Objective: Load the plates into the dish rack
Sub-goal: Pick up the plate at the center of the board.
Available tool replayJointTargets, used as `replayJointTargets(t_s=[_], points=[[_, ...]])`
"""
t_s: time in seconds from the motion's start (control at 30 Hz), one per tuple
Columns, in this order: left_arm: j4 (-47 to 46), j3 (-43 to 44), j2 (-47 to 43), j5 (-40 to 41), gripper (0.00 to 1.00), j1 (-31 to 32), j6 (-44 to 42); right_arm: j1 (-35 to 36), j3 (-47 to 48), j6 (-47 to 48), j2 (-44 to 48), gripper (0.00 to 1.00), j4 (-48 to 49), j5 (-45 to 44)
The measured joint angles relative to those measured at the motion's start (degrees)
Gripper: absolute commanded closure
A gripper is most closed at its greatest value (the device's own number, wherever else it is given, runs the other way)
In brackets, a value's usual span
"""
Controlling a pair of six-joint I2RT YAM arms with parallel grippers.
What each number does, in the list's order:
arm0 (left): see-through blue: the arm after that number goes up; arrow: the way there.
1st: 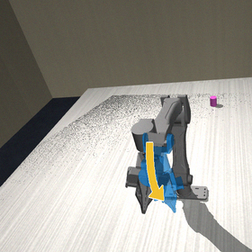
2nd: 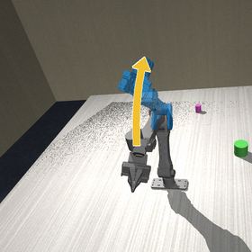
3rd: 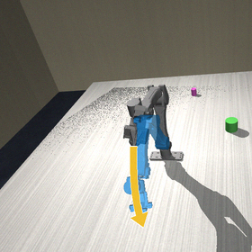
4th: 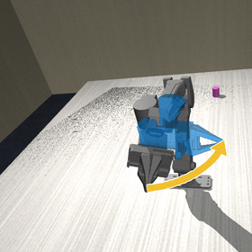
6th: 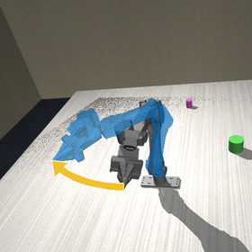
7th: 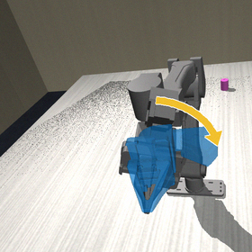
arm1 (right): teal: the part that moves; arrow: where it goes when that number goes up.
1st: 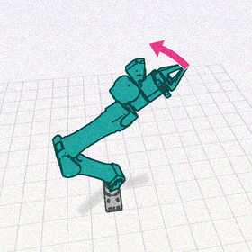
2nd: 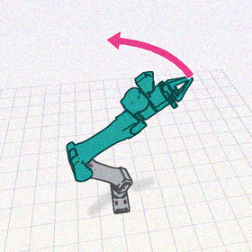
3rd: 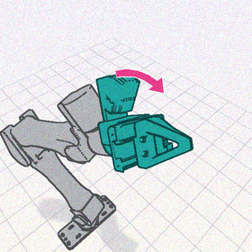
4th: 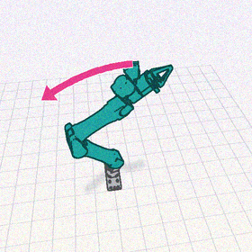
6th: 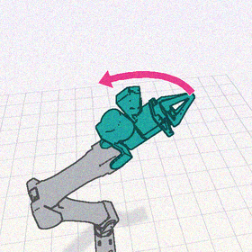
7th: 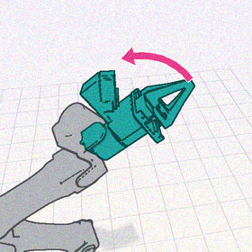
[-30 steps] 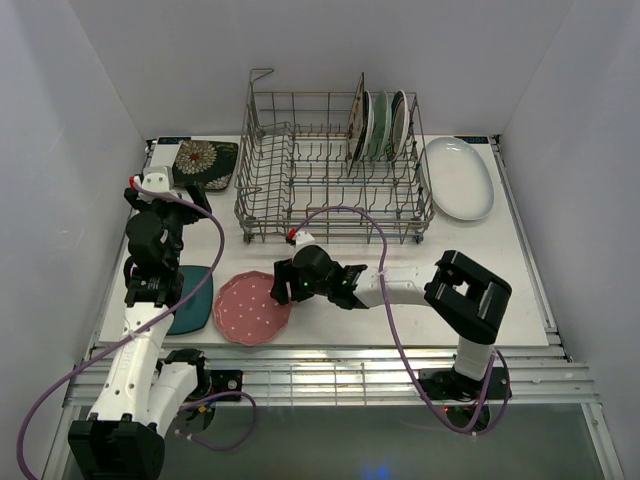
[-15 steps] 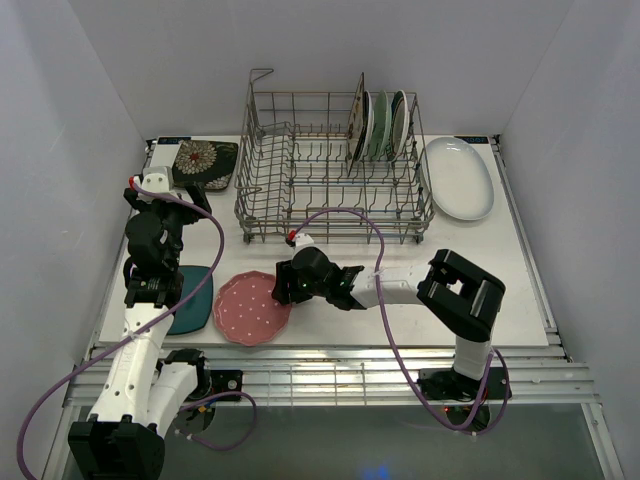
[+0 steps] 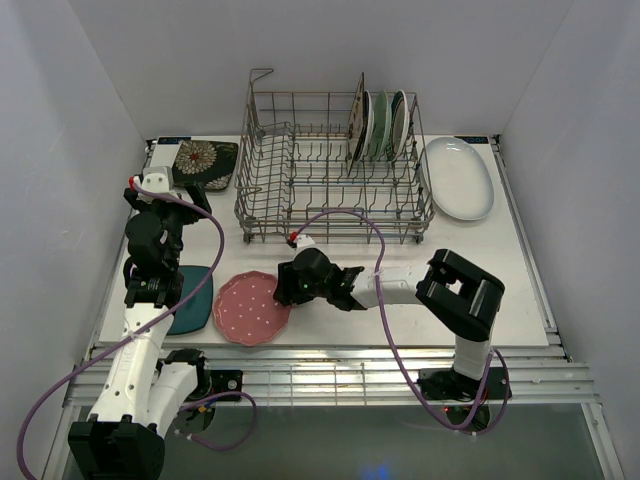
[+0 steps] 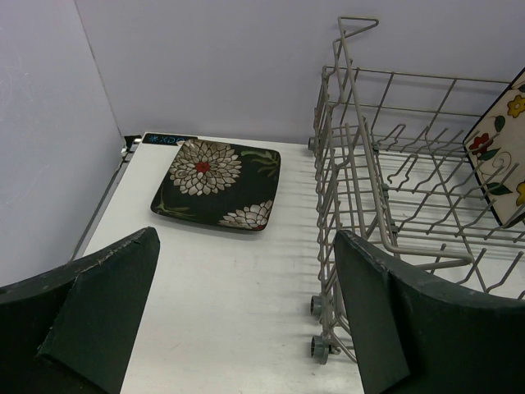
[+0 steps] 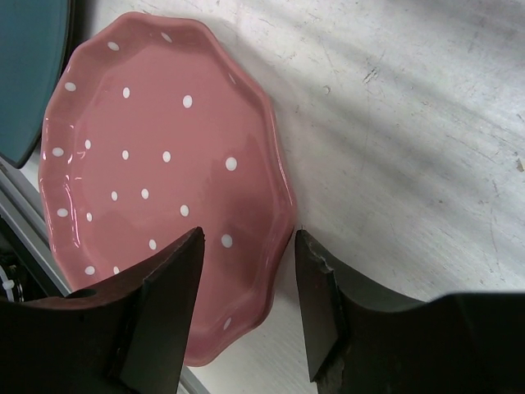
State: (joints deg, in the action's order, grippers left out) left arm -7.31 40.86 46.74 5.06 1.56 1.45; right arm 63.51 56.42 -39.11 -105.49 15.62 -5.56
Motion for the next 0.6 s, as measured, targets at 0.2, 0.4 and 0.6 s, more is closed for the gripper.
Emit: replayJointTargets(t_s=[0.2,0.4,0.6], points=[[0.00,0.00,0.00,-0.02,0.02,0.00,0.00,0.00,-0.04,-0.22,-1.29,0.47,0.46,0.46],[0.00,0.00,0.00,-0.07,0.02,0.00,0.00,0.00,-0.04,-0.66,-1.95,0.51,1.31,1.27],[0.00,0.00,0.00,-0.20,0.02,0.00,-0.02,-0.02,-0.07,-1.01,-2.54,0.58,2.03,1.29]])
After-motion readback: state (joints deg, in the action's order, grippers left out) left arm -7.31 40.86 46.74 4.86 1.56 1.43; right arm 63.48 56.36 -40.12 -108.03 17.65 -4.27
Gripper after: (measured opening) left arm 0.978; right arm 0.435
